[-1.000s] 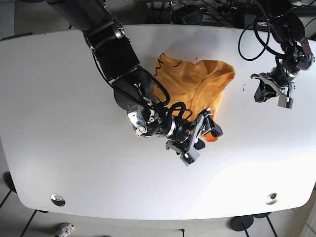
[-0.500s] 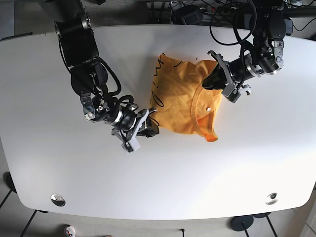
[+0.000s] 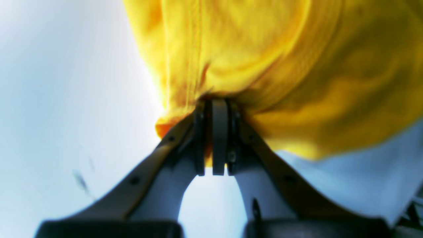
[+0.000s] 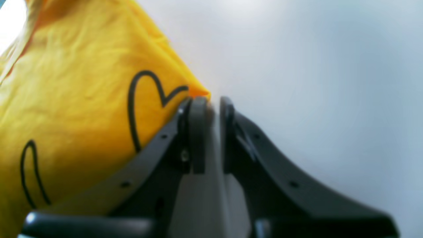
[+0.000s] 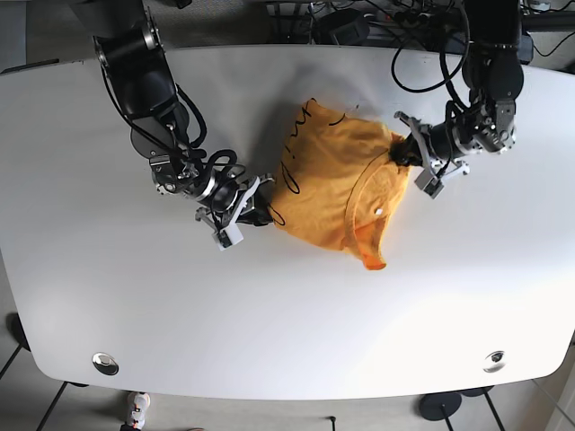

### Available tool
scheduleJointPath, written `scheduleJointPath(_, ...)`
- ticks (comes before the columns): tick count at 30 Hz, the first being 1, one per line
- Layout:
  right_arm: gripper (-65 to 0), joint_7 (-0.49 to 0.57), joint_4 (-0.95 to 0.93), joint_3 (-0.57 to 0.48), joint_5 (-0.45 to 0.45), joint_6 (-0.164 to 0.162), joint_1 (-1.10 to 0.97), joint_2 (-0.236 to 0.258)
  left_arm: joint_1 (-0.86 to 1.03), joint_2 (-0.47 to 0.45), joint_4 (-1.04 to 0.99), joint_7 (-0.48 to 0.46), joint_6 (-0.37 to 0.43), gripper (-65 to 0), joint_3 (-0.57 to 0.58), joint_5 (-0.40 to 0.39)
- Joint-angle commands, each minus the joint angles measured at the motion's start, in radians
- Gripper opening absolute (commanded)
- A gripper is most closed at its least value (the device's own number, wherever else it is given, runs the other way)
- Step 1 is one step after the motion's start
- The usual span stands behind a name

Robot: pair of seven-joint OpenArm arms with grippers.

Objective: Fold the T-shirt properly
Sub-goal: 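Grasp the folded shirt bundle with the left gripper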

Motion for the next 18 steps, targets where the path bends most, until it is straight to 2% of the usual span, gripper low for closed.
scheduleJointPath(1, -58.3, -0.023, 0.047, 0.002, -0.009, -0.002, -0.014, 0.012, -0.066, -0.008, -0.043, -0.024, -0.002, -63.9, 0.033, 0.018)
scheduleJointPath(6, -58.3, -0.027, 0.221, 0.019, -0.008, -0.008, -0.134, 0.069, -0.266, -0.008, -0.26, -0.115, -0.002, -63.9, 0.162, 0.026)
scheduleJointPath(11, -58.3, -0.03, 0.34, 0.111, -0.016, -0.005, -0.269, 0.083, -0.435, -0.008, -0.461, -0.256, -0.002, -63.9, 0.304, 0.024)
scheduleJointPath(13, -58.3, -0.061, 0.38, 0.111, -0.009, -0.005, -0.301, 0.101, -0.464, -0.008, -0.477, -0.285, -0.002, -63.9, 0.309, 0.024)
scheduleJointPath(18, -58.5, -0.08, 0.469, 0.128, -0.016, -0.005, -0.389, 0.106, -0.496, -0.011, -0.398, -0.288, -0.002, -63.9, 0.307, 0.02)
